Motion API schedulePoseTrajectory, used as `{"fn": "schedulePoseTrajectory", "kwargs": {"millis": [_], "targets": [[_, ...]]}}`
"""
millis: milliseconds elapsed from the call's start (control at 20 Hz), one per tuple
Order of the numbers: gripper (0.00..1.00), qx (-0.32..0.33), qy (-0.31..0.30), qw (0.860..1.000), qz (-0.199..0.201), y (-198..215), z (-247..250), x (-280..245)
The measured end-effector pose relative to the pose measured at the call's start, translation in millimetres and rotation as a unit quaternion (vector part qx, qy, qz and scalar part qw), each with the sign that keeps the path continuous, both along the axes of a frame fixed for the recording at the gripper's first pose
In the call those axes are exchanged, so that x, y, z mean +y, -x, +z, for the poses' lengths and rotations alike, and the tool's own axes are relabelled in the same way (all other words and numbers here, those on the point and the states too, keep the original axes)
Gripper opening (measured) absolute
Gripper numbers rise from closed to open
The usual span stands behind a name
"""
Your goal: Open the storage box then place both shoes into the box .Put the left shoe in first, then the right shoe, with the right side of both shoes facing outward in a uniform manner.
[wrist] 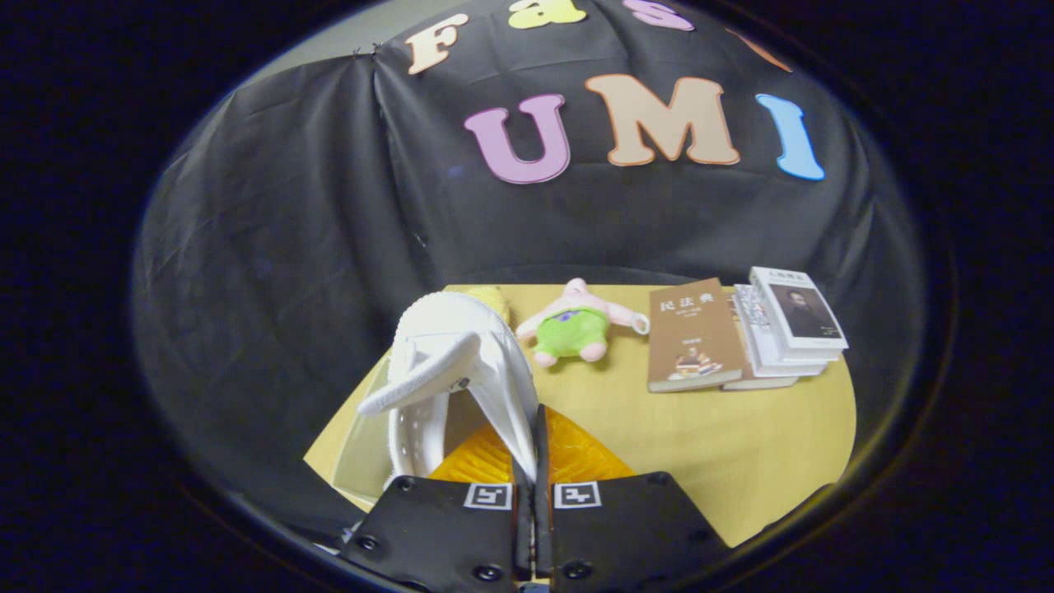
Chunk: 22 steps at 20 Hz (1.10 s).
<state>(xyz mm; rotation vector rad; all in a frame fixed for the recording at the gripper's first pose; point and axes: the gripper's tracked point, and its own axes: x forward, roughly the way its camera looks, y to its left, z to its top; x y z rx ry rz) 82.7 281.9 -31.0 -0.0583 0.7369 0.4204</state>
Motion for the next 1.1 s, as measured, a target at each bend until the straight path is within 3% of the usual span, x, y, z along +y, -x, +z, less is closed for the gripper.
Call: {"fn": "schedulePoseTrajectory", "kwargs": {"millis": [200, 350, 550, 800, 1100], "targets": [[0.05, 0.049, -0.002, 0.998, 0.036, 10, -39, 70], [0.05, 0.084, 0.022, 0.996, 0.032, 11, -78, 94], [0.05, 0.072, 0.111, 0.991, 0.011, -1, -120, 89], [0.07, 0.032, 0.225, 0.974, -0.004, -6, -149, 67], [0.12, 0.031, 0.234, 0.972, 0.007, -1, -162, 69]]}}
